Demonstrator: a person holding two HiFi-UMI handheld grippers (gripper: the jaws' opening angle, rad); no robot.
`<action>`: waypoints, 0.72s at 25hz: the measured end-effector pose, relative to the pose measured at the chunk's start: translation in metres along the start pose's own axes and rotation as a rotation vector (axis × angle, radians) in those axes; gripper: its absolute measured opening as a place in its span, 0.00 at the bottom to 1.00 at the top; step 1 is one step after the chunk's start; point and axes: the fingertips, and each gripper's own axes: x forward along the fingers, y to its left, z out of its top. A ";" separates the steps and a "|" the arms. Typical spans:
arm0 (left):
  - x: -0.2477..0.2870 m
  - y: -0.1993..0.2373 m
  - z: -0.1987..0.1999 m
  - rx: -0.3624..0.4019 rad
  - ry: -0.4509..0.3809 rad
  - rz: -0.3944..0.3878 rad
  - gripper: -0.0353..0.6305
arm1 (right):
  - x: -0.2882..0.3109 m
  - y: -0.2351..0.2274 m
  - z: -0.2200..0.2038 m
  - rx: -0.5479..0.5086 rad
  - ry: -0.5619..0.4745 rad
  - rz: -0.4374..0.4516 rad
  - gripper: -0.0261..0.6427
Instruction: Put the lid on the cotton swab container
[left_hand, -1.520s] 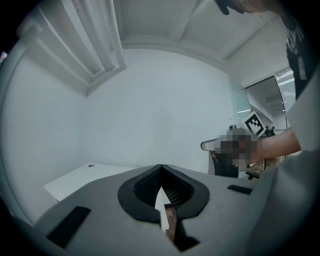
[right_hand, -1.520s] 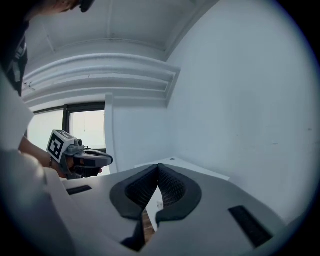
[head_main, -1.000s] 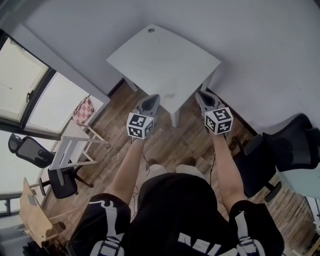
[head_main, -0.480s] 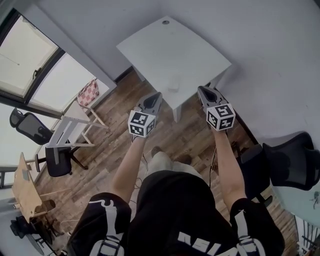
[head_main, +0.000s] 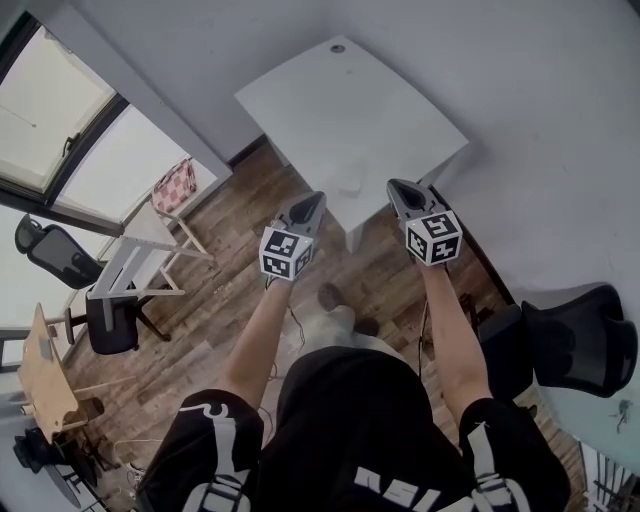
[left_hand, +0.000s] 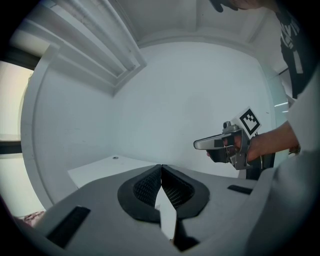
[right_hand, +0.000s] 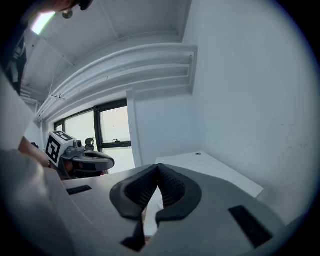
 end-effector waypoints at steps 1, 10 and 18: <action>0.004 0.001 -0.001 -0.001 -0.002 -0.001 0.09 | 0.004 -0.002 -0.001 -0.003 0.006 0.004 0.06; 0.039 0.028 -0.010 -0.014 0.005 -0.010 0.09 | 0.050 -0.018 -0.007 -0.007 0.045 0.027 0.06; 0.062 0.052 -0.019 -0.042 0.012 -0.011 0.09 | 0.087 -0.034 -0.011 -0.006 0.076 0.042 0.06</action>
